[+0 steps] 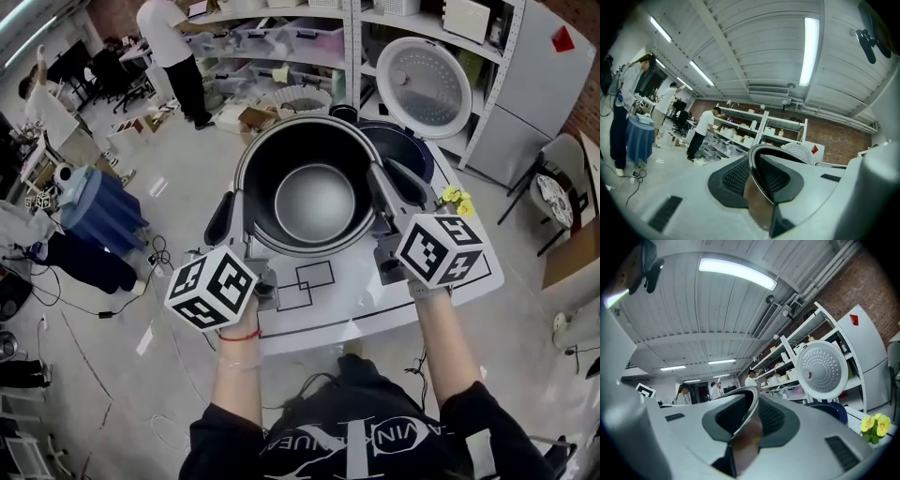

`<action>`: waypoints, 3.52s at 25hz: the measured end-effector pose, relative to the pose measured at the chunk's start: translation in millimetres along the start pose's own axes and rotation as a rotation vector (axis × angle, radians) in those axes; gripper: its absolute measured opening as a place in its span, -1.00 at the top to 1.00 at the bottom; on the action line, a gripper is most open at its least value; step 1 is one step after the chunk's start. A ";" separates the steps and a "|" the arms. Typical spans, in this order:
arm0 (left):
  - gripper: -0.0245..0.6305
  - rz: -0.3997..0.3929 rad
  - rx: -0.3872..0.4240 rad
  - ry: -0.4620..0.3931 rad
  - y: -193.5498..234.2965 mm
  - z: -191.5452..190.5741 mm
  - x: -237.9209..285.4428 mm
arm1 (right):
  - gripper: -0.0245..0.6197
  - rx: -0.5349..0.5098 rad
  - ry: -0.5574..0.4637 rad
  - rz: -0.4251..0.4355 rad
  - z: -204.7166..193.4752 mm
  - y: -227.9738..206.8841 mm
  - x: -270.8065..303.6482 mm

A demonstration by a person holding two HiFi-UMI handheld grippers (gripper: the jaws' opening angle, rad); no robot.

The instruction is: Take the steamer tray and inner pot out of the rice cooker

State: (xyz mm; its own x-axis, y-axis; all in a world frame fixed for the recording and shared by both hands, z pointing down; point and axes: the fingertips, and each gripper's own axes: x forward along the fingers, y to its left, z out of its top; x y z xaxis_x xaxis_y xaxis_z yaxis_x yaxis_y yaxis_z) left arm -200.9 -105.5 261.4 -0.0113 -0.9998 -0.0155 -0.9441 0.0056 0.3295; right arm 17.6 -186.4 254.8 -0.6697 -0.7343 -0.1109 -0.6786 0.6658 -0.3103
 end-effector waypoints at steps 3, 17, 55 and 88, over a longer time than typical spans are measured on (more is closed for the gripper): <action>0.73 0.035 0.001 0.019 13.8 -10.1 -22.6 | 0.66 0.011 0.029 0.020 -18.0 16.2 -8.3; 0.73 0.129 -0.056 0.139 57.1 -79.5 -107.9 | 0.66 0.083 0.161 0.065 -107.7 55.3 -55.1; 0.73 0.261 -0.141 0.267 130.9 -170.0 -146.5 | 0.67 0.174 0.382 0.095 -246.9 60.5 -56.9; 0.86 0.031 0.266 0.052 73.3 -67.8 -152.5 | 0.93 -0.116 0.156 0.131 -136.5 71.2 -89.1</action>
State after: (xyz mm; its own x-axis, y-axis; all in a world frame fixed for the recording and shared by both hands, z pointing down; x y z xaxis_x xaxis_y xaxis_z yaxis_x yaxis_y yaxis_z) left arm -246.0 46.1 351.9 -0.0313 -0.9987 0.0411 -0.9970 0.0341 0.0692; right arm -12.2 -55.5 371.5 -0.7866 -0.6174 0.0066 -0.6070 0.7714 -0.1909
